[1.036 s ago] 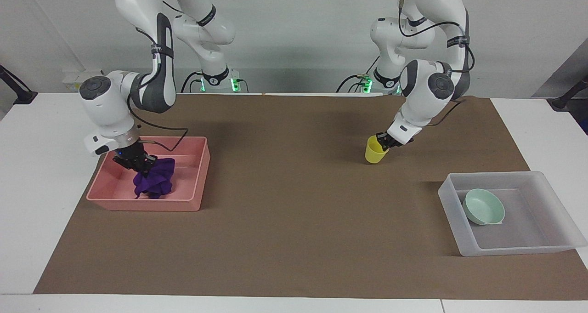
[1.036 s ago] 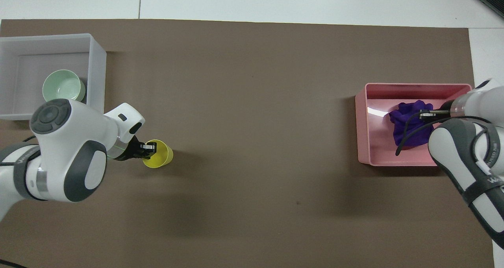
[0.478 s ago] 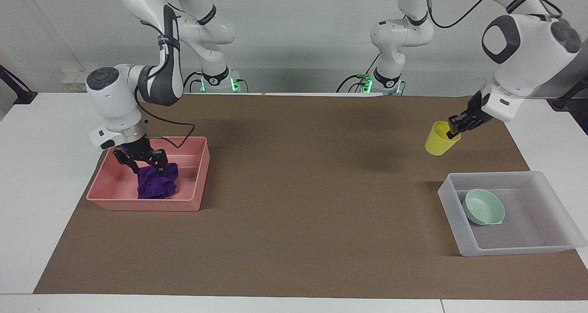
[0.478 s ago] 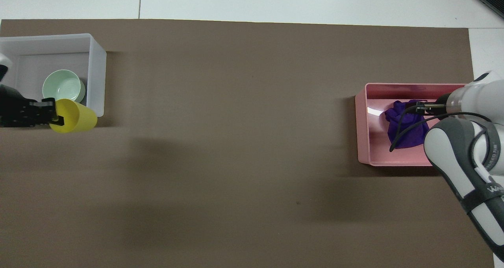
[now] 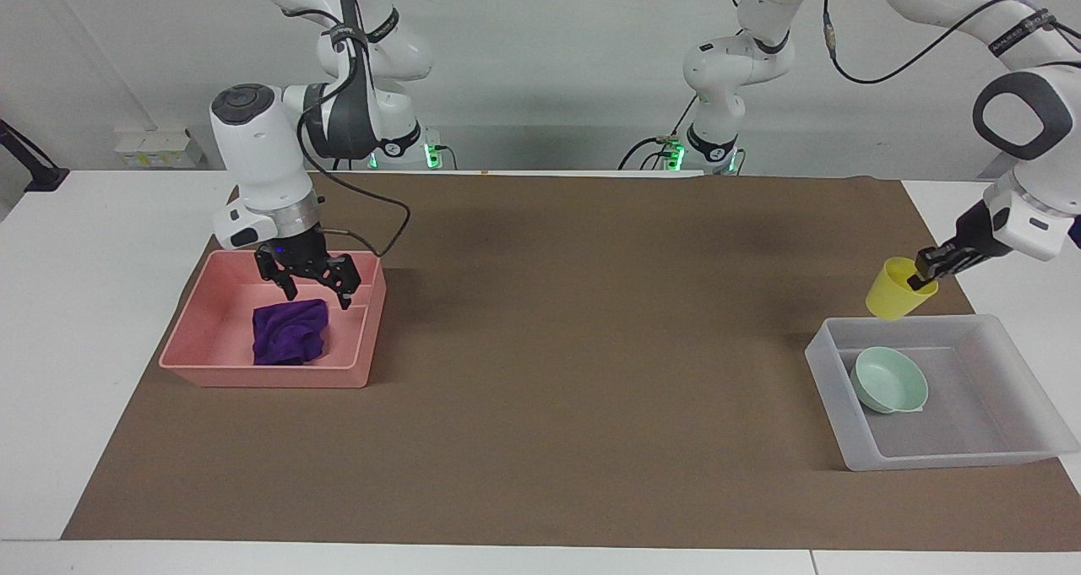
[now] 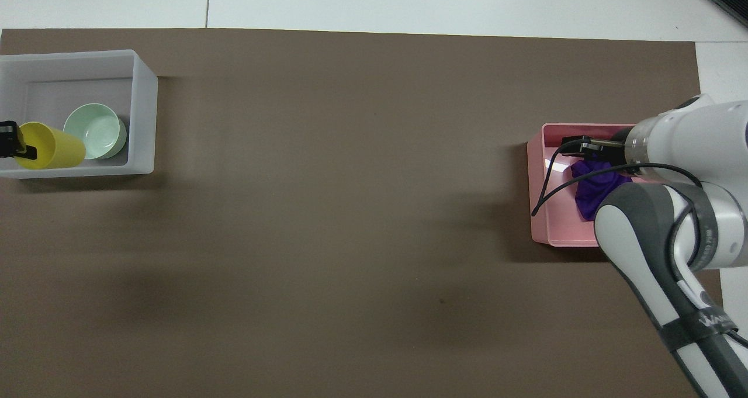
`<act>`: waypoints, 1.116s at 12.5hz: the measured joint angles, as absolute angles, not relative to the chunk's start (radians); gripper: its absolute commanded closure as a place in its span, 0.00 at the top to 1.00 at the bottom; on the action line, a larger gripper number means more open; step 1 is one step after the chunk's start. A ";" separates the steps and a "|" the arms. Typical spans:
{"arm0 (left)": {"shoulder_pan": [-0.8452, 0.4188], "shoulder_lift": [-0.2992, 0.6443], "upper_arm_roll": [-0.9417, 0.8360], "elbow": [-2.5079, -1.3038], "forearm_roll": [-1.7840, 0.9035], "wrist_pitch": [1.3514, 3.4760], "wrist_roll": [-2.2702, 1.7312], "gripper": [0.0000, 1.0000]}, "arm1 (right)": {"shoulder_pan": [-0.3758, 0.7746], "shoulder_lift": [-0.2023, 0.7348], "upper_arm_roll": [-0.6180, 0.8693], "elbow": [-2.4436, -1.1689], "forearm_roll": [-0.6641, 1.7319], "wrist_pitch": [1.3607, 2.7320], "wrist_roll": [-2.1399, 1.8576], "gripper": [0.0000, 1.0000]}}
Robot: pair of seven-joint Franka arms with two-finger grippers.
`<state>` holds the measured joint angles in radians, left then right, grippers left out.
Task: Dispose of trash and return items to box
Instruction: 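Place the yellow cup in the clear box while the right gripper presses the cloth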
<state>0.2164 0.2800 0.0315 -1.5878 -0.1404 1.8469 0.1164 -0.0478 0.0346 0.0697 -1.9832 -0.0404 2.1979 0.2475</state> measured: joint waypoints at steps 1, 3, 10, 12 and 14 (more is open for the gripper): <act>0.216 0.332 0.028 -1.572 -0.135 1.903 0.117 0.00 | -0.049 0.020 0.068 -1.956 -0.040 2.142 0.248 1.00; 0.216 0.408 0.024 -1.555 -0.131 1.979 0.117 0.00 | -0.056 -0.011 0.067 -1.883 -0.040 2.011 0.248 1.00; 0.214 0.485 0.018 -1.548 -0.131 2.085 0.118 1.00 | -0.073 -0.079 0.031 -1.692 -0.039 1.688 0.244 1.00; 0.207 0.485 0.014 -1.536 -0.131 2.087 0.119 1.00 | -0.085 -0.080 0.021 -1.637 -0.039 1.605 0.200 1.00; 0.199 0.464 0.013 -1.505 -0.131 2.082 0.119 1.00 | -0.107 -0.081 0.014 -1.603 -0.039 1.549 0.133 1.00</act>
